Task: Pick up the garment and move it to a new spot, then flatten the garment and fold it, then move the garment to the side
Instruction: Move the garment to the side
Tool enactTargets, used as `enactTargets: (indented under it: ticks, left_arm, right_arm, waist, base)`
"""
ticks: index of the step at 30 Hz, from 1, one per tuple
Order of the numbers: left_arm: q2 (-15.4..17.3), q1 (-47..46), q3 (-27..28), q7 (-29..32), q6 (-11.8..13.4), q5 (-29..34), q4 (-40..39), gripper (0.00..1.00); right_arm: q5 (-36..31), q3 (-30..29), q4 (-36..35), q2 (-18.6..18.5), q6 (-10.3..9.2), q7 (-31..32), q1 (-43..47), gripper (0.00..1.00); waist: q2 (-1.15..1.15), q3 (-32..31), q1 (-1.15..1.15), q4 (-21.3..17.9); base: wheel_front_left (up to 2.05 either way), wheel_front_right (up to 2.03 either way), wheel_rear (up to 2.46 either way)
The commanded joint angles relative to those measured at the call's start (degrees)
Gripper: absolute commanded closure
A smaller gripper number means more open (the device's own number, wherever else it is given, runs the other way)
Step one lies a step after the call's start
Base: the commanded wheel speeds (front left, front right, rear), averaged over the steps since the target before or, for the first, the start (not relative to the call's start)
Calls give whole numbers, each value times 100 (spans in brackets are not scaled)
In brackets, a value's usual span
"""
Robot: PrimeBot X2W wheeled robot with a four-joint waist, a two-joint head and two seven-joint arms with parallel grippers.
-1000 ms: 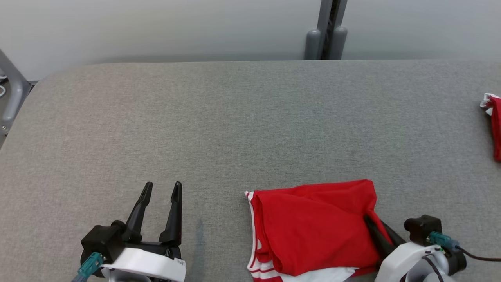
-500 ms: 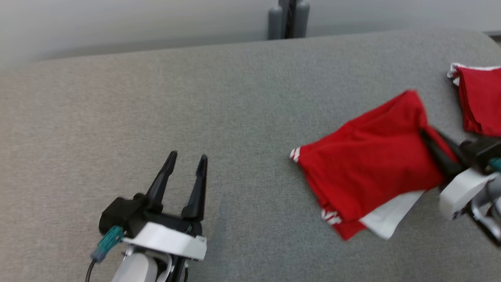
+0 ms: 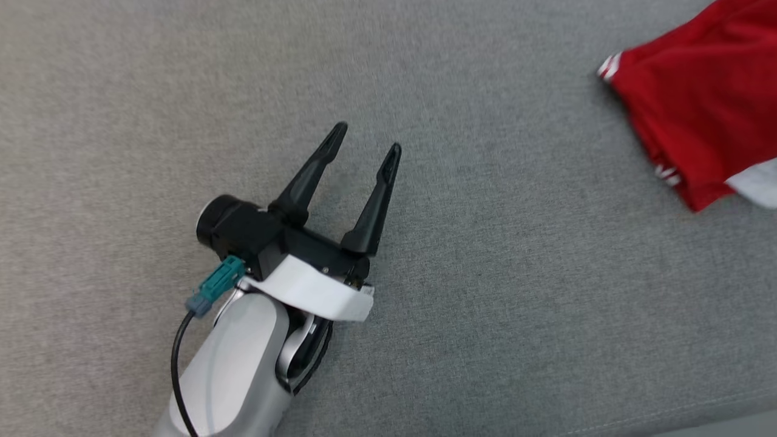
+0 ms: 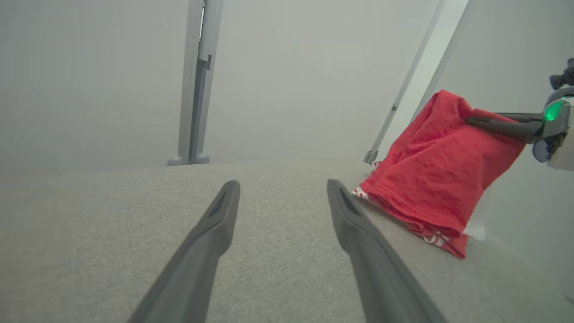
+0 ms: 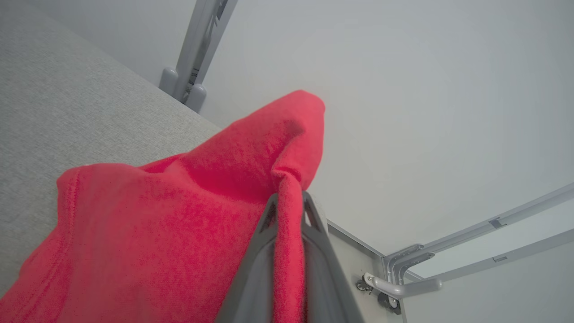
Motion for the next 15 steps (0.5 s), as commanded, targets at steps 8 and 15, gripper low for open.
enactTargets:
  ticks: [8, 15]
  left_arm:
    - [32, -645, -128, -21, -3, 109, 132, 0]
    - [82, -698, -111, 8, 28, 139, 231, 0]
  right_arm:
    - [190, -282, 1153, -514, -7, -144, -812, 100]
    - [-11, -425, 2332, -673, -7, -159, -1268, 100]
  waist:
    - [0, 1056, 0, 74]
    - [0, 1413, 0, 328]
  base:
    - [0, 0, 0]
    - [0, 0, 0]
